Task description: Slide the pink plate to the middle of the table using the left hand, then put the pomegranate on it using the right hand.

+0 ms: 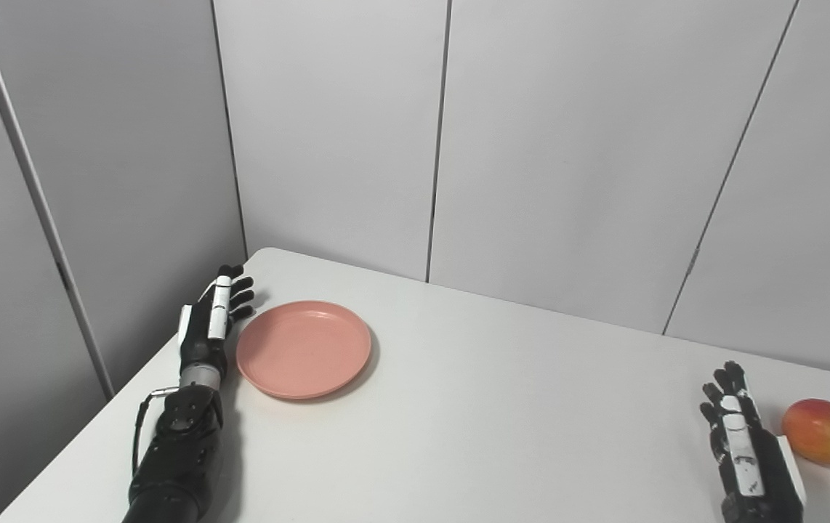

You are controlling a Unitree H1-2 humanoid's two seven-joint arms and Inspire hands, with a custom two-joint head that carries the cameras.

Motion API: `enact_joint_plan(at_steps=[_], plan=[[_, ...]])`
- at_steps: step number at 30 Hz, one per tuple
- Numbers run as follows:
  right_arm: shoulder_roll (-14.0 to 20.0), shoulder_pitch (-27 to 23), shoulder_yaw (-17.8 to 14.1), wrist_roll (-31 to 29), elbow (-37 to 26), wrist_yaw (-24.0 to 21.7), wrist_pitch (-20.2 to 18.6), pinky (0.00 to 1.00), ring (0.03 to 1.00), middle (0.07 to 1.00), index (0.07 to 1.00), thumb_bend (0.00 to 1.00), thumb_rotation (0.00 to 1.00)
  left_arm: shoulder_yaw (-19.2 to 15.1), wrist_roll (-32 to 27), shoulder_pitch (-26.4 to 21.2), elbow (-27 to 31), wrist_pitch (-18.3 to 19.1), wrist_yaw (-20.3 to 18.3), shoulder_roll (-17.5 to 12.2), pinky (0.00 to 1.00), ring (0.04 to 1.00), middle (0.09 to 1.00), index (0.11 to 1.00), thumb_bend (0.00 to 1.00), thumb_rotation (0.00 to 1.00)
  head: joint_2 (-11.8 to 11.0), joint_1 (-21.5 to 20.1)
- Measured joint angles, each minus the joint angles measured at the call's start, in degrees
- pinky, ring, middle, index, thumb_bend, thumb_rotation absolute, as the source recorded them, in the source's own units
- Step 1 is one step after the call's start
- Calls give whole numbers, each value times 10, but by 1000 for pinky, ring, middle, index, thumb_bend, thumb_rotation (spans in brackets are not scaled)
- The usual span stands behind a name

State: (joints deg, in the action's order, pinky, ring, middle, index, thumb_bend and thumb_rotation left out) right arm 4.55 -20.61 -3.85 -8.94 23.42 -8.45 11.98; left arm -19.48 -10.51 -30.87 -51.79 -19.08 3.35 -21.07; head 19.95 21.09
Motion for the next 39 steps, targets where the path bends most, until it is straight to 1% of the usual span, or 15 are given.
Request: enact_joint_plan(at_steps=[5, 7, 9, 12, 17, 21, 28, 33, 39], plan=[[0, 0, 0, 1, -1, 1, 0, 1000, 982, 997, 1000, 478, 848, 9, 0, -24, -49, -26, -15, -1, 832, 833, 830, 818, 595, 1000, 2, -2], [0, 1, 0, 1, -2, 1, 0, 1000, 984, 1000, 1000, 475, 843, 14, 0, -29, -58, -31, -20, -1, 817, 823, 820, 807, 588, 1000, 2, -2], [0, 1, 0, 1, -2, 1, 0, 1000, 983, 999, 1000, 477, 843, 18, 0, -34, -69, -46, -27, -1, 815, 820, 819, 807, 587, 1000, 2, -2], [0, 1, 0, 1, -2, 1, 0, 1000, 984, 1000, 1000, 479, 844, 17, -9, -38, -77, -50, -43, -1, 799, 812, 812, 797, 598, 1000, 2, -2], [0, 1, 0, 1, -2, 1, 0, 1000, 985, 999, 1000, 474, 859, 21, -19, -41, -80, -50, -49, 0, 794, 830, 833, 819, 620, 1000, 2, -1], [0, 1, 0, 1, -2, 1, 0, 1000, 985, 1000, 1000, 482, 854, 25, -20, -41, -79, -46, -62, 1, 817, 846, 854, 843, 614, 1000, 3, -1], [0, 1, 0, 0, -1, 1, 0, 1000, 985, 1000, 1000, 479, 842, 33, -29, -41, -70, -41, -73, 8, 840, 836, 840, 836, 617, 1000, 3, -3], [0, 1, 0, 1, -1, 2, 0, 1000, 980, 996, 1000, 484, 852, 48, -28, -40, -58, -32, -74, 19, 830, 845, 846, 840, 623, 1000, 4, -4], [0, 1, 0, 2, -2, 2, 0, 1000, 976, 995, 1000, 484, 858, 62, -28, -38, -41, -20, -86, 32, 810, 839, 840, 831, 605, 1000, 5, -4]])
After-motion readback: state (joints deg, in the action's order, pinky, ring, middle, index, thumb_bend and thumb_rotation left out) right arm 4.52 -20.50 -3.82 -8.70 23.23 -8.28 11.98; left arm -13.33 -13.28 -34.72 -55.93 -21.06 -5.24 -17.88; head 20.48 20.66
